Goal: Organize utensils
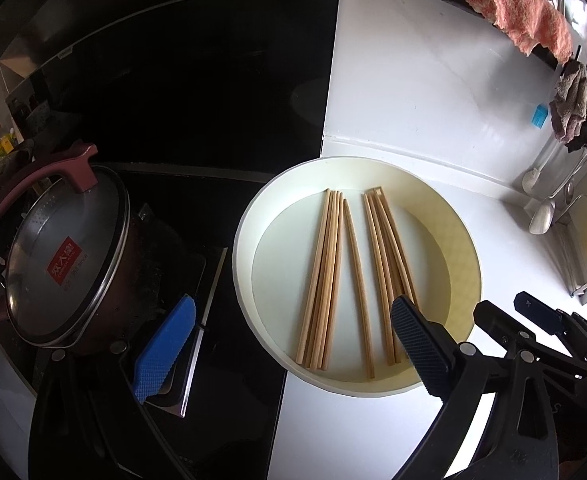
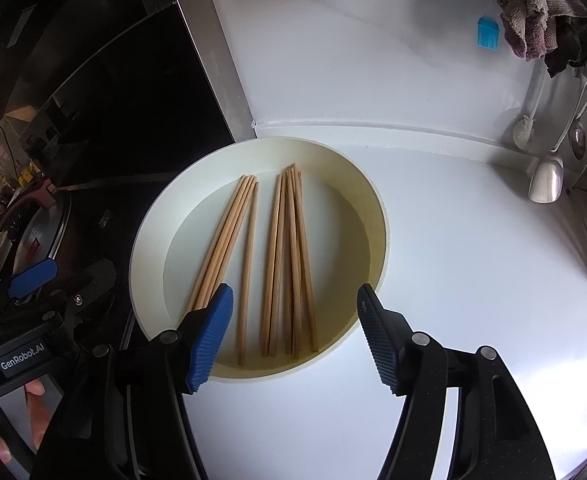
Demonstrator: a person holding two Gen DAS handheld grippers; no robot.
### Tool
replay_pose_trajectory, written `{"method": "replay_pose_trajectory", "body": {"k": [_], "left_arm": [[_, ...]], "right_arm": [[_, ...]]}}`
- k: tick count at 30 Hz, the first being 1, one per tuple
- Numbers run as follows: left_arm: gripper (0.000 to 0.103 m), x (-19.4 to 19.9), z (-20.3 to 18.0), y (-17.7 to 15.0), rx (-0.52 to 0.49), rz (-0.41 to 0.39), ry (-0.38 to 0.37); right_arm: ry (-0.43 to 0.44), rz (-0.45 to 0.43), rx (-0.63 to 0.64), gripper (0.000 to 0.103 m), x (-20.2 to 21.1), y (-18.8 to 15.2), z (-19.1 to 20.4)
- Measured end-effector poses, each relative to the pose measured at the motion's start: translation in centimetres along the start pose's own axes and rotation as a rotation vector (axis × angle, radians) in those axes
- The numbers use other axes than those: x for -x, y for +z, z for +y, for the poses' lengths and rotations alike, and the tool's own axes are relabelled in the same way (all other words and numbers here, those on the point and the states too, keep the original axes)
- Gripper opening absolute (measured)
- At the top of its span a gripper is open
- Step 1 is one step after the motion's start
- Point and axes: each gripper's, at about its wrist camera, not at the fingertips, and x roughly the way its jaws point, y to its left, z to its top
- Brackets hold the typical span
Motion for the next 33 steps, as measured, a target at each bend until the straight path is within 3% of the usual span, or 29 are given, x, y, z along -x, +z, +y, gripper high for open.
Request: {"method": "replay_pose_trajectory", "body": {"k": [33], "left_arm": [[0.097, -0.5, -0.37, 0.09, -0.032, 0.016, 0.032]], "right_arm": [[-0.011, 0.002, -0.009, 0.063, -0.2, 0.01, 0.23]]}}
